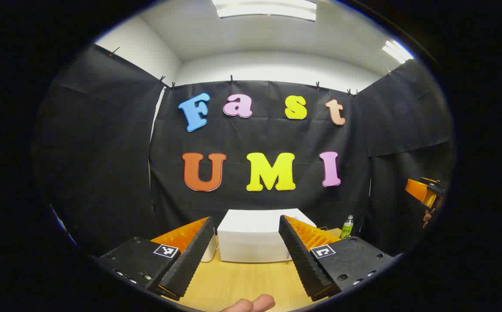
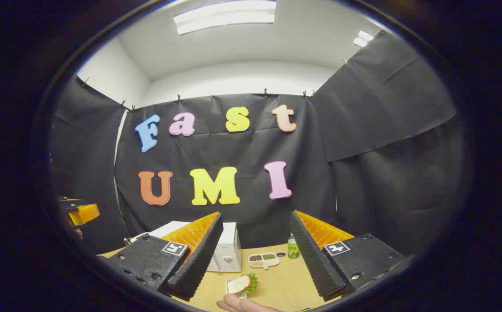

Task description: Open the microwave oven with the left hand, put the food in, and close the microwave oven.

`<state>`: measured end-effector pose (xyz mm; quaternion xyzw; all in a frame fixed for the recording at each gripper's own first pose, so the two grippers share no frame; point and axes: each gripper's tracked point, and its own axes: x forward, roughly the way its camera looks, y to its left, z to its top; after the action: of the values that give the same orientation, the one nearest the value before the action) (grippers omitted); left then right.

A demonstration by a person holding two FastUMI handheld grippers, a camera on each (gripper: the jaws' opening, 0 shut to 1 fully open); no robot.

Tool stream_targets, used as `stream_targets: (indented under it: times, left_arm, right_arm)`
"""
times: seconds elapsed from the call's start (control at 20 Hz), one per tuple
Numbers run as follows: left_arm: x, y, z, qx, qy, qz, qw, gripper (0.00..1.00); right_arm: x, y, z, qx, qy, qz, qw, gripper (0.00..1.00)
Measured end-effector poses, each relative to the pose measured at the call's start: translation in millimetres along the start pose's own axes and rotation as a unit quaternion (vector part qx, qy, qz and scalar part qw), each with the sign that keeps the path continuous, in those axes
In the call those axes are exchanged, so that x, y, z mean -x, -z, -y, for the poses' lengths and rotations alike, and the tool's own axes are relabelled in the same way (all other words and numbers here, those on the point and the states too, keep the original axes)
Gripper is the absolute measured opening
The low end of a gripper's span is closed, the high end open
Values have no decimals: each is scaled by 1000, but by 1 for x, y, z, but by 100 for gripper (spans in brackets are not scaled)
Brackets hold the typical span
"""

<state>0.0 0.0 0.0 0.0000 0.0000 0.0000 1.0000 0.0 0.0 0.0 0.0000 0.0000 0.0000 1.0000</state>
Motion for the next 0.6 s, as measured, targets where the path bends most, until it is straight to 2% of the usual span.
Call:
stream_targets:
  times: [0.45,0.6]
  left_arm:
    - [-4,8,5,-2,11,-6,1000,95]
    - [-9,2,4,-11,5,13,1000,95]
  right_arm:
    - [0,6,-2,-2,-11,-7,1000,92]
    - [-4,9,-2,0,-12,-8,1000,92]
